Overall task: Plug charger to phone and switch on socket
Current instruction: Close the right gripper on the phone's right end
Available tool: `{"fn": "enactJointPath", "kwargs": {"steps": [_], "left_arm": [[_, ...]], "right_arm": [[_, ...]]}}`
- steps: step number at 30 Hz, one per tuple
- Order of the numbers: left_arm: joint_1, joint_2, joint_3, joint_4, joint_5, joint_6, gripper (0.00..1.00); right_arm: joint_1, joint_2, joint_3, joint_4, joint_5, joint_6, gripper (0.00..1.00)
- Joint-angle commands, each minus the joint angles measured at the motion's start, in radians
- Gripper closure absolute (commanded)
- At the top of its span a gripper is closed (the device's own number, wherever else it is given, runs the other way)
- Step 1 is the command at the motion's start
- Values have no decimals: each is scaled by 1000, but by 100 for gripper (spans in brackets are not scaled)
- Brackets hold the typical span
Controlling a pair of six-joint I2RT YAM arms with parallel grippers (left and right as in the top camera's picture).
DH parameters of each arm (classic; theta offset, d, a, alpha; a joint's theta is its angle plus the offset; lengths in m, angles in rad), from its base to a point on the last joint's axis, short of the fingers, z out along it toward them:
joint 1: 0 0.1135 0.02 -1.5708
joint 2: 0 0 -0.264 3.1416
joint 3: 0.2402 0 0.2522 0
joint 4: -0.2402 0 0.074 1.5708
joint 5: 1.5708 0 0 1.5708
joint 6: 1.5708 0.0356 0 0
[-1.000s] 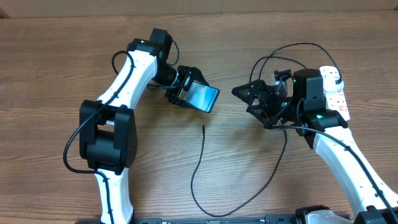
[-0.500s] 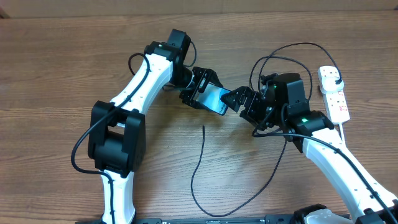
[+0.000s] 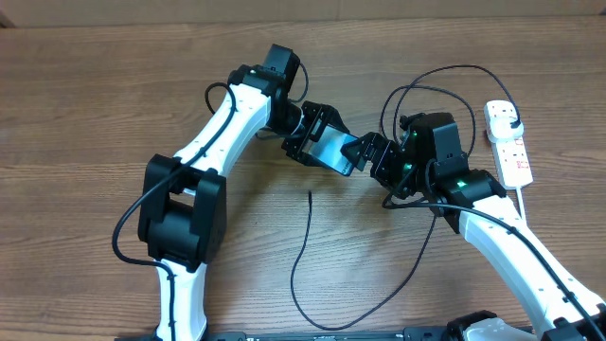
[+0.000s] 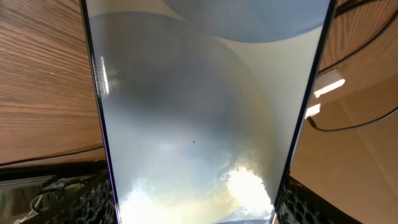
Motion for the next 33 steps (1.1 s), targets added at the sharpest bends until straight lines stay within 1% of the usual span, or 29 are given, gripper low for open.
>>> {"fn": "enactJointPath", "kwargs": {"steps": [1, 5, 11, 16, 17, 23, 28, 33], "left_arm": [[-29, -55, 33, 23, 46, -21, 96], [-45, -55, 33, 52, 45, -31, 96], [-63, -55, 33, 50, 8, -48, 96], [-72, -55, 33, 51, 1, -81, 96], [-73, -55, 33, 51, -3, -84, 96], [-80, -55, 33, 50, -41, -92, 96], [-95, -55, 33, 50, -52, -103, 96], [-105, -55, 33, 50, -52, -107, 96]], "right_arm": [[4, 20, 23, 0, 28, 2, 7], [4, 57, 23, 1, 27, 3, 11], [4, 70, 23, 4, 33, 2, 20], [6, 70, 23, -16, 83, -3, 27], [6, 70, 23, -20, 91, -6, 31], [6, 70, 23, -26, 117, -32, 41], [7, 70, 23, -25, 124, -53, 46], [7, 70, 23, -19, 123, -79, 47]]}}
